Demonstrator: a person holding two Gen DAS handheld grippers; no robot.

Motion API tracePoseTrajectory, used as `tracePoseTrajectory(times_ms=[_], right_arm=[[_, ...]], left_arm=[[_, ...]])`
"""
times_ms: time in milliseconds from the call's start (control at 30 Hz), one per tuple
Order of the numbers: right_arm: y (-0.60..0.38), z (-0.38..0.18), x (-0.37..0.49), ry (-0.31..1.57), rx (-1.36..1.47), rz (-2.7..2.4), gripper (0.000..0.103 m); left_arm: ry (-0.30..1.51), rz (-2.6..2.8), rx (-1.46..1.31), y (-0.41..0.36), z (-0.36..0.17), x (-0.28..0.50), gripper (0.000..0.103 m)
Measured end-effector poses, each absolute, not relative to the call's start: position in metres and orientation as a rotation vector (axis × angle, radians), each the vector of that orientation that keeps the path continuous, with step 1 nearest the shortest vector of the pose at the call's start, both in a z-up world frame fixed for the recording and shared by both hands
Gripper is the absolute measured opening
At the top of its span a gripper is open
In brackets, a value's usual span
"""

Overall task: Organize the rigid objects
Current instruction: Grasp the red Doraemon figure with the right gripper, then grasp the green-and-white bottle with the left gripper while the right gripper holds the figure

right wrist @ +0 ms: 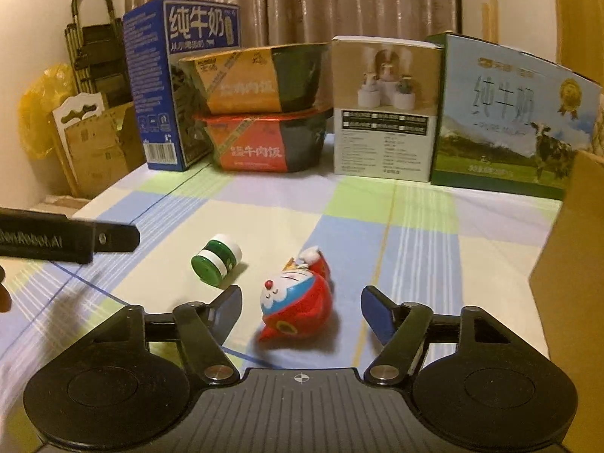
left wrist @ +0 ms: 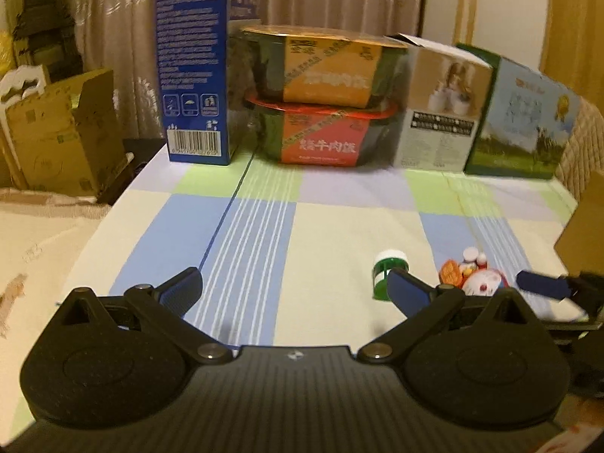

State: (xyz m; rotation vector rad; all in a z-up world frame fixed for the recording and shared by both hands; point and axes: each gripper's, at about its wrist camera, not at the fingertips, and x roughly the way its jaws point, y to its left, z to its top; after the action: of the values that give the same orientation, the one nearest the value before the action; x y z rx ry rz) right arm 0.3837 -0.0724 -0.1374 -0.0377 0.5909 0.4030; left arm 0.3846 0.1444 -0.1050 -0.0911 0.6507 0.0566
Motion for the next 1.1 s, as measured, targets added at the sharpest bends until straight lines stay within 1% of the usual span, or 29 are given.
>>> tracePoseTrajectory(times_ms=[67, 300, 533, 833, 867, 967, 1100], right_arm=[[-0.068, -0.139, 0.386, 0.588, -0.049, 0.407, 0.063], [-0.063, -0.149, 0.395, 0.6, -0.064, 0.395, 0.056], [-0.065, -0.153, 0.399, 0.61, -0.049, 0.398, 0.043], [-0.083, -0.145, 0.394, 0.609, -0.029, 0.335, 0.042], [-0.086, -0.143, 0.395, 0.61, -0.025, 0.326, 0.042], [-0.095, -0.138, 0.392, 0.615, -0.015, 0.299, 0.042], [-0.103, -0.135, 0.393, 0.628, -0.014, 0.274, 0.042]], left_arm=[[0.656, 0.052, -0.101, 0.144, -0.107, 0.387, 0.102], [0.672, 0.037, -0.089, 0.139, -0.115, 0.391, 0.102], [0.675, 0.034, -0.087, 0.137, -0.117, 0.392, 0.102], [0.668, -0.021, -0.034, 0.117, -0.122, 0.402, 0.102], [0.662, -0.034, -0.023, 0.113, -0.123, 0.405, 0.101], [0.651, -0.076, 0.01, 0.101, -0.126, 0.413, 0.091], [0.655, -0.113, 0.028, 0.092, -0.137, 0.423, 0.087]])
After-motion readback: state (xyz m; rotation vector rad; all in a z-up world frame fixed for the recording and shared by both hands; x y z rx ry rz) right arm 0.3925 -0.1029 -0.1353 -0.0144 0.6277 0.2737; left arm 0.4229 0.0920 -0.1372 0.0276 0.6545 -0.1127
